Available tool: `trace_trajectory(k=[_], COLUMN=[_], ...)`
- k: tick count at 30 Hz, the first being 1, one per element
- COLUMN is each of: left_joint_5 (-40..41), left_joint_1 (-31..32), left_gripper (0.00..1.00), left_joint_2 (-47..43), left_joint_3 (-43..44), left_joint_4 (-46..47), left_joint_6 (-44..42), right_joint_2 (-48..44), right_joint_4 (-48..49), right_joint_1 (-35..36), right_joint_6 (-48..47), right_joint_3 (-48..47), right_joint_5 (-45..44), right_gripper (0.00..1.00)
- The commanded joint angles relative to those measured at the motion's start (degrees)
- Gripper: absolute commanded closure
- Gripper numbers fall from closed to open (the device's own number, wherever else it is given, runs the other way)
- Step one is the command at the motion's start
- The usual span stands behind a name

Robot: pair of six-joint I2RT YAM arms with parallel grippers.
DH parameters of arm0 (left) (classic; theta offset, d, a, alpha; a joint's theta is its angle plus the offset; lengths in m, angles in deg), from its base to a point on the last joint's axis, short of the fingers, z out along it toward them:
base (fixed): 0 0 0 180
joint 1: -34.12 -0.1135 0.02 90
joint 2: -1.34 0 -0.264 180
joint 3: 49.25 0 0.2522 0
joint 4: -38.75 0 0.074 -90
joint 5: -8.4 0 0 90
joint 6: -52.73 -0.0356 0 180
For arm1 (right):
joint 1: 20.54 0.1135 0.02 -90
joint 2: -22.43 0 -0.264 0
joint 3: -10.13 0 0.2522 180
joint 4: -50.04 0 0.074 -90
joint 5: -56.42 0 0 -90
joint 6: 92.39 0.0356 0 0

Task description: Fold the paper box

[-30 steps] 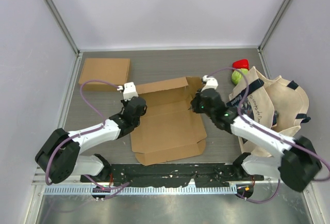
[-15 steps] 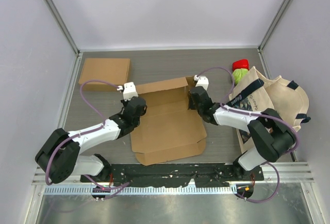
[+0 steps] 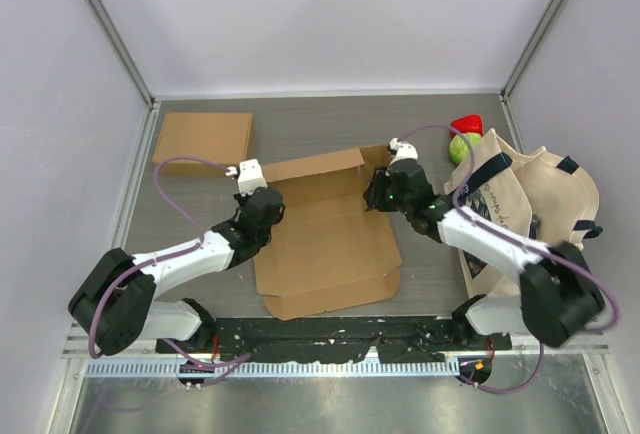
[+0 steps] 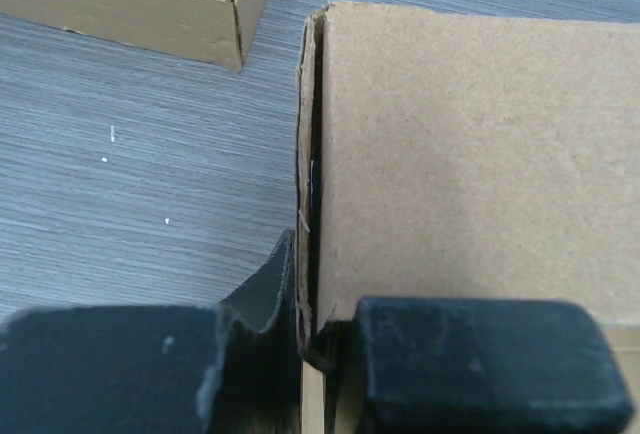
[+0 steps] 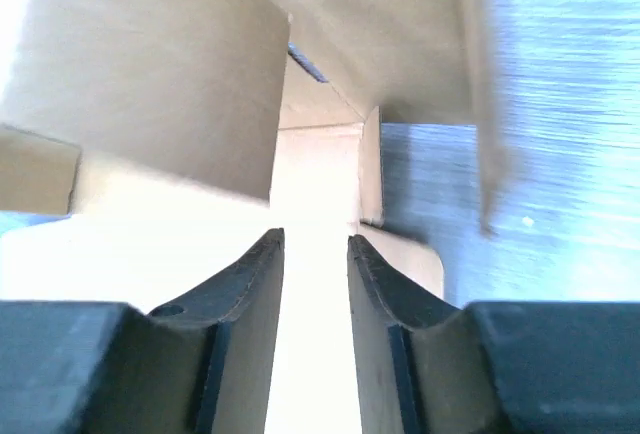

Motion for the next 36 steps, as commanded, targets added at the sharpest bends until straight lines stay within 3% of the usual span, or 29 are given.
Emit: trace_trajectory(k=[1, 5, 7, 8, 13, 16, 17, 19, 20, 23, 26, 29, 33, 36], left_joint_5=[0.9, 1.3, 0.5, 0.1, -1.6, -2.2, -2.5, -2.5, -2.7, -5.4, -9.5, -9.9, -9.0, -12.3], left_joint_1=[0.0, 0.0, 0.0, 0.0, 0.0, 0.0, 0.0, 0.0, 0.0, 0.1, 0.4, 1.2, 1.2, 1.2], left_gripper=[1.0, 1.0, 1.0, 0.96, 0.91, 0.77, 0.66, 0.55, 0.42, 0.32, 0.32, 0.33, 0.32, 0.42], left_joint_2=[-0.6, -0.7, -0.8, -1.0, -2.9, -3.6, -3.9, -6.0, -7.3, -15.9, -28.7, -36.9, -34.2, -29.0], left_joint_3=[-1.2, -1.2, -0.5, -0.1, 0.6, 0.3, 0.2, -0.1, -0.3, -2.2, -3.2, -5.5, -5.7, -5.6], left_joint_4=[2.0, 1.7, 0.4, -0.2, -0.9, -0.5, -0.6, -2.4, -3.0, -6.9, -14.3, -16.8, -15.3, -10.2], left_joint_6=[2.7, 2.7, 2.1, 1.8, 0.5, -0.4, -0.9, -0.3, 0.0, 0.1, 1.5, 3.2, 0.5, -1.4], right_joint_2=[-16.4, -19.3, -19.7, -18.6, -12.9, -9.0, -7.7, -5.1, -4.7, -5.8, -7.1, -6.8, -6.7, -6.5], right_joint_4=[-24.3, -22.9, -16.6, -15.5, -4.7, 5.3, 6.9, 11.8, 12.7, 14.4, 18.5, 21.4, 19.7, 18.1], right_joint_1=[0.2, 0.1, 0.0, -0.2, -1.1, -1.1, -1.0, -1.1, -1.1, -1.0, -1.0, -0.9, -0.8, -0.9], right_joint_6=[-5.7, -5.0, -6.9, -7.5, -11.3, -14.4, -14.9, -15.8, -16.6, -15.9, -16.0, -15.6, -14.3, -14.1], right_joint_3=[-4.3, -2.2, 0.2, 0.5, 2.6, 4.1, 4.2, 5.0, 5.2, 6.6, 9.7, 11.4, 10.4, 9.1], right_joint_5=[-6.4, -10.8, -11.2, -11.3, -12.1, -12.9, -14.4, -15.6, -16.4, -17.7, -16.6, -16.6, -15.3, -15.1], right_gripper=[0.59, 0.57, 0.52, 0.45, 0.44, 0.44, 0.45, 0.48, 0.52, 0.62, 0.71, 0.71, 0.67, 0.66])
